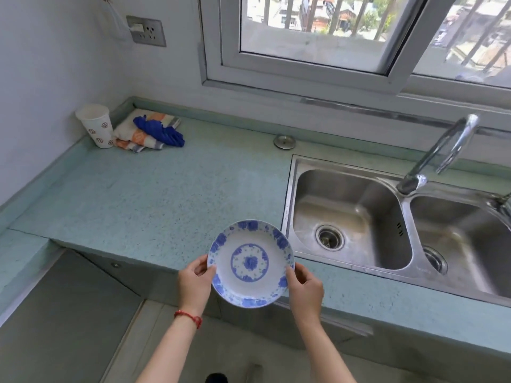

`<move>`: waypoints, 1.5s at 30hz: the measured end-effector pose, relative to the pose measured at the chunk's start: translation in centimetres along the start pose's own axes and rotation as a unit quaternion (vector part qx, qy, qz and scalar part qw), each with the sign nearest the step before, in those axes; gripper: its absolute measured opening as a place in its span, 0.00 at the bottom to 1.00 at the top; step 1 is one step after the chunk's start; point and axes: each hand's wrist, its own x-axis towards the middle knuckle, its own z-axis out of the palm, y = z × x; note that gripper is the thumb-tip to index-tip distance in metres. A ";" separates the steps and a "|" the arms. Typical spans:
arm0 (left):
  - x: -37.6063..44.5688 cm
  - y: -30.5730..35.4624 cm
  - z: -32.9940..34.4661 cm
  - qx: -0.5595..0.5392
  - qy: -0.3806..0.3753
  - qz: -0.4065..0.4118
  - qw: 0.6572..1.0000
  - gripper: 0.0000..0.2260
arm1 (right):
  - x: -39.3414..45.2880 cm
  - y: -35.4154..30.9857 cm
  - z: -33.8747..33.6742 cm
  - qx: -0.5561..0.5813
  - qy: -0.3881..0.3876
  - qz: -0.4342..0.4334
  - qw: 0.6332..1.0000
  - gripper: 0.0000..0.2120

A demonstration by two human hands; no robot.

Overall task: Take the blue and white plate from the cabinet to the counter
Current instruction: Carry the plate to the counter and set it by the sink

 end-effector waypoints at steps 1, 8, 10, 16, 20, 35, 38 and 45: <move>0.7 0.3 0.6 0.001 0.003 -0.004 1.000 0.13 | 1.0 -0.2 0.2 -0.002 -0.006 -0.001 1.000 0.06; 6.3 0.9 2.4 0.021 0.015 -0.026 0.999 0.13 | 6.4 -0.4 2.9 -0.018 -0.015 0.016 1.000 0.06; 8.0 1.1 2.7 0.025 0.007 -0.030 0.999 0.13 | 7.8 -0.4 4.0 -0.024 -0.013 0.028 0.999 0.05; 13.5 1.9 2.8 0.039 -0.009 -0.037 0.999 0.13 | 11.2 -0.9 7.9 -0.028 0.012 0.043 0.999 0.07; 16.7 2.4 2.7 0.043 -0.010 -0.047 0.998 0.12 | 13.0 -1.5 10.4 -0.029 0.026 0.060 0.997 0.05; 22.1 2.1 3.8 0.061 -0.023 -0.058 0.996 0.14 | 16.9 -1.8 13.7 -0.054 0.022 0.060 0.996 0.05; 22.4 2.1 4.0 0.067 -0.022 -0.050 0.996 0.14 | 17.2 -1.6 13.8 -0.059 0.019 0.057 0.996 0.05; 22.8 1.8 4.2 0.094 -0.026 -0.030 0.995 0.14 | 17.9 -0.9 13.8 -0.066 0.026 0.063 0.996 0.05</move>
